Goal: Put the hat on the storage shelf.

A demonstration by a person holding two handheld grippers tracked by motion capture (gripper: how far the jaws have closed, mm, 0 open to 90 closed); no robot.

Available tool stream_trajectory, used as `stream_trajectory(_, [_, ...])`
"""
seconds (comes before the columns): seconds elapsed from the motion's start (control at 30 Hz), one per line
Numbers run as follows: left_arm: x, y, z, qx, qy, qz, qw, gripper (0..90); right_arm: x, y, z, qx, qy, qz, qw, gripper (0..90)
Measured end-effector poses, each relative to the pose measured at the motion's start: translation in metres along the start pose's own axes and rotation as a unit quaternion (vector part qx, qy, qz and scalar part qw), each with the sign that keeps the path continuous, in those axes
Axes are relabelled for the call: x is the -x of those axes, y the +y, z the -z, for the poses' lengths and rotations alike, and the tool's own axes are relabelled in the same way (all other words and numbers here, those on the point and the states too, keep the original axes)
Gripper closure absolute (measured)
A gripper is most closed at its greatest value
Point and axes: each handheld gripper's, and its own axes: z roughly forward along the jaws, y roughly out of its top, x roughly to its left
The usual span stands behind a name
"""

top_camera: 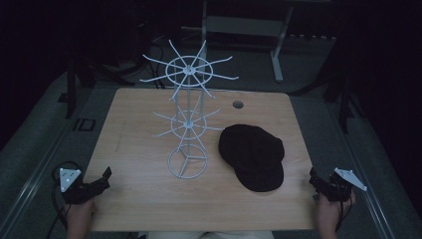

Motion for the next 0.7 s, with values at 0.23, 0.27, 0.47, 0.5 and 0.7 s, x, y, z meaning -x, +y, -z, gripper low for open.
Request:
stream_trajectory(0.23, [0.000, 0.000, 0.000, -0.001, 0.002, 0.000, 1.0000, 1.4, -0.004, 0.016, 0.010, -0.002, 0.008, 0.017, 0.9998, 13.1])
stream_trajectory(0.27, [0.000, 0.000, 0.000, -0.002, 0.002, 0.000, 1.0000, 1.4, -0.005, 0.020, 0.012, 0.000, 0.012, 0.016, 0.9998, 13.1])
stream_trajectory(0.47, [0.000, 0.000, 0.000, -0.001, 0.002, 0.000, 1.0000, 1.4, -0.017, 0.045, 0.028, 0.018, 0.042, 0.030, 0.9985, 12.6])
stream_trajectory(0.5, [0.000, 0.000, 0.000, -0.001, 0.002, 0.001, 1.0000, 1.4, -0.020, 0.049, 0.030, 0.022, 0.048, 0.035, 0.9980, 12.5])
stream_trajectory(0.7, [0.000, 0.000, 0.000, 0.000, 0.002, 0.001, 1.0000, 1.4, -0.039, 0.072, 0.036, 0.024, 0.086, 0.055, 0.9945, 11.5])
